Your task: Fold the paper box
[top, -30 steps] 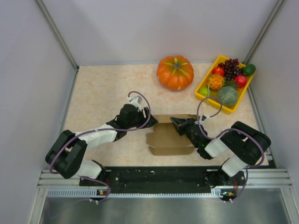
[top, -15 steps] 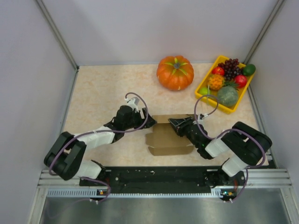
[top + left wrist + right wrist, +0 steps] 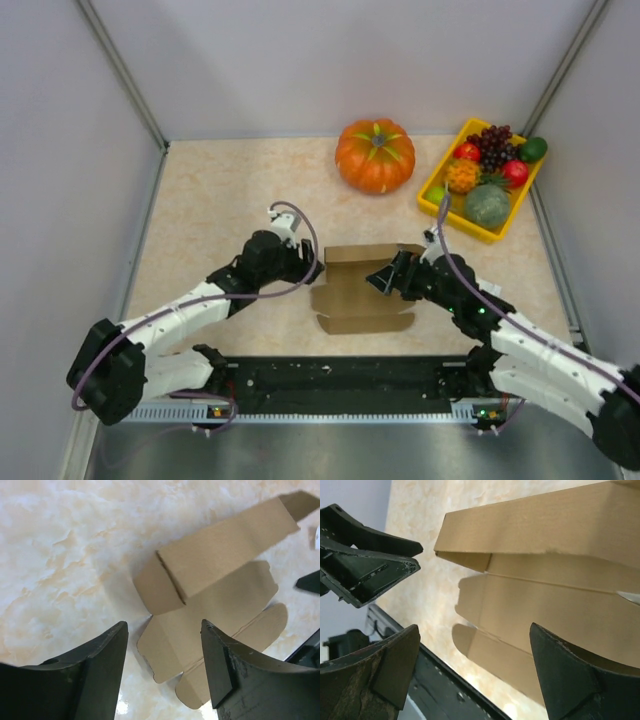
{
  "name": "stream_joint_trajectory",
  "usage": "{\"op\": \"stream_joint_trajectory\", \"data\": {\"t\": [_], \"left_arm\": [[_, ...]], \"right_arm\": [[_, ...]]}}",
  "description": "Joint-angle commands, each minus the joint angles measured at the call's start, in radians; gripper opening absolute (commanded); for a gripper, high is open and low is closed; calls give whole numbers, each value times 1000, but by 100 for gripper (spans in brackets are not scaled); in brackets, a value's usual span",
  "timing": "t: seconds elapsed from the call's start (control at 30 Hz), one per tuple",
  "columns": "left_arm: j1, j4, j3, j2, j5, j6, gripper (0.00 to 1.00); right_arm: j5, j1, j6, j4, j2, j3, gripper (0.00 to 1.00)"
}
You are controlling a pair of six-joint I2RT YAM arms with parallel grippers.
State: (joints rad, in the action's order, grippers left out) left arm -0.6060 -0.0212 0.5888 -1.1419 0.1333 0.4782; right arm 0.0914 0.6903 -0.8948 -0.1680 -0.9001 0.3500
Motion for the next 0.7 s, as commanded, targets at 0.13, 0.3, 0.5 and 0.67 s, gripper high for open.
{"op": "stream_joint_trajectory", "data": {"t": [0.13,0.3,0.5,0.67], "left_arm": [[-310,-252,-90,-18,-489,-97,68],[-311,-318,-87,19,-533,-6,79],[-267,-19,123,-5,-465,-3,83],[-82,43,201,-67,-145,11,93]], "right_arm": [[-286,-69,275,656,388,204,98],[-66,-323,284,616,264,238,99],[-87,-439,304,613,176,236,95],[195,-437,306,367,178,127,80]]}}
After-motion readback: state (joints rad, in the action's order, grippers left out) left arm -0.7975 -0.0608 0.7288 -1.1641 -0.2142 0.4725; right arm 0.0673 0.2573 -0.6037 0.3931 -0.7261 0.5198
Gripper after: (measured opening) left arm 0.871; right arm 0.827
